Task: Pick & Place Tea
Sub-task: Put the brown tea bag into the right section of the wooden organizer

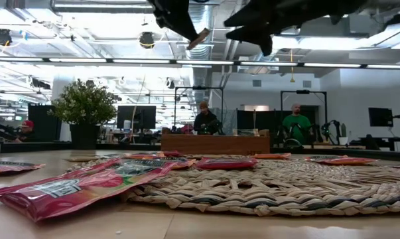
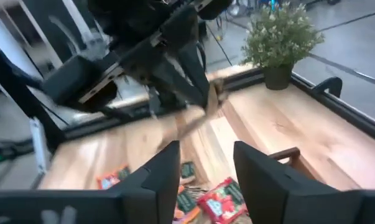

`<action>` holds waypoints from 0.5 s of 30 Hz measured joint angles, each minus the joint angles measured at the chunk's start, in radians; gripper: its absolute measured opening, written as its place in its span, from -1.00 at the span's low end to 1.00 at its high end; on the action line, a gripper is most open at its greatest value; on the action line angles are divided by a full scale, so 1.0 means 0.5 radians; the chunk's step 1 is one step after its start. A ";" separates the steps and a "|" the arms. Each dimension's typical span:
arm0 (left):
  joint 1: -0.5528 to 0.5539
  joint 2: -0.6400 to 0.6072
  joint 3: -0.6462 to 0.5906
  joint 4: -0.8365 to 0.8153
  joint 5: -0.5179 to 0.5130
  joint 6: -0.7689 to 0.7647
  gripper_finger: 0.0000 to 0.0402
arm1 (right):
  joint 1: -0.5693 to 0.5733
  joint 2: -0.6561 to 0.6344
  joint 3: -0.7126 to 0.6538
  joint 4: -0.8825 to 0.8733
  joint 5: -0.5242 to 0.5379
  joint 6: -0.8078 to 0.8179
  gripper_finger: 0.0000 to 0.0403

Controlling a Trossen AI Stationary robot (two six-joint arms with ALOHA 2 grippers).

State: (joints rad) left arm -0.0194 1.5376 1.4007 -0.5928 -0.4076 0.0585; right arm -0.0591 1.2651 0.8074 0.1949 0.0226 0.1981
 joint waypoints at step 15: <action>-0.036 0.040 0.000 0.022 -0.160 0.102 -1.00 | -0.115 0.326 0.423 -0.260 -0.153 -0.047 -0.11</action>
State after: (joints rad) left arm -0.0372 1.5574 1.4006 -0.5818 -0.4877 0.1093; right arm -0.1165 1.4283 1.0188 0.0650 -0.0540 0.1748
